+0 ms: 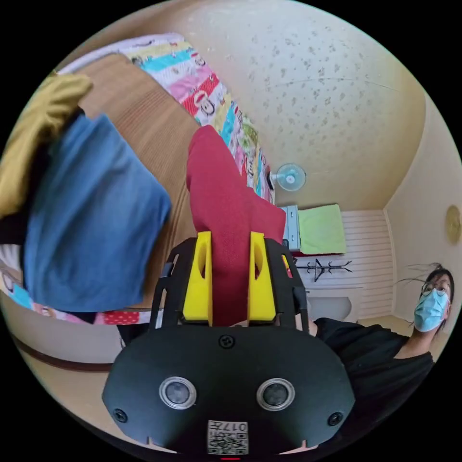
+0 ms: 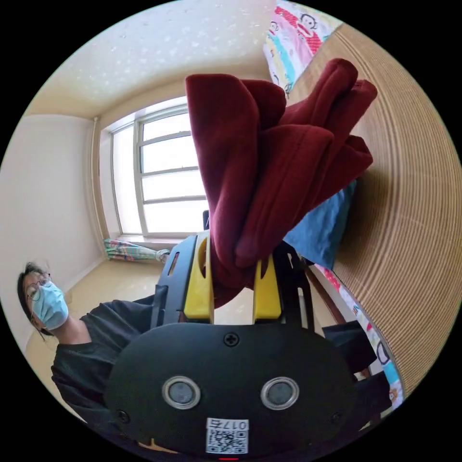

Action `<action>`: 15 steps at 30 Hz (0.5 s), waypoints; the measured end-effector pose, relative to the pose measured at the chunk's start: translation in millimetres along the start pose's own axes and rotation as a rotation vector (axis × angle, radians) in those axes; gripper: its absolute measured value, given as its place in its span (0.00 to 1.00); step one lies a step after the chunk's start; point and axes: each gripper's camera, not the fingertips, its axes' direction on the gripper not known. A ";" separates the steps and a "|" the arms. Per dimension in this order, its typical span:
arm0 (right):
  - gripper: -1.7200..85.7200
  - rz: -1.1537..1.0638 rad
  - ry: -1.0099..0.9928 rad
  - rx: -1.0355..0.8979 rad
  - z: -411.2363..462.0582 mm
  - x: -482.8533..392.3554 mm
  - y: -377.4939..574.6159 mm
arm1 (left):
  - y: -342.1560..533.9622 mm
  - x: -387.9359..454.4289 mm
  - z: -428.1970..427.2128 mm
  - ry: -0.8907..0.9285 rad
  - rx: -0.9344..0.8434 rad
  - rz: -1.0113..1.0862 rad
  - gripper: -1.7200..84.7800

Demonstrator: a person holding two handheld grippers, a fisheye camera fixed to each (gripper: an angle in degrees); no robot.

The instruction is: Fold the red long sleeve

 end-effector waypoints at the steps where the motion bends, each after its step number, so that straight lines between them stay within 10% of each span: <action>1: 0.15 -0.012 0.005 -0.005 15.0 -3.1 -6.4 | 1.8 3.3 -28.0 -0.040 0.033 0.011 0.16; 7: 0.14 0.219 0.256 -0.040 104.7 51.5 -22.5 | 38.3 -40.2 -97.9 -0.423 0.113 -0.192 0.16; 15: 0.03 0.436 0.325 -0.040 -59.6 153.5 127.8 | 149.3 -12.5 -56.1 -0.479 0.285 -0.119 0.04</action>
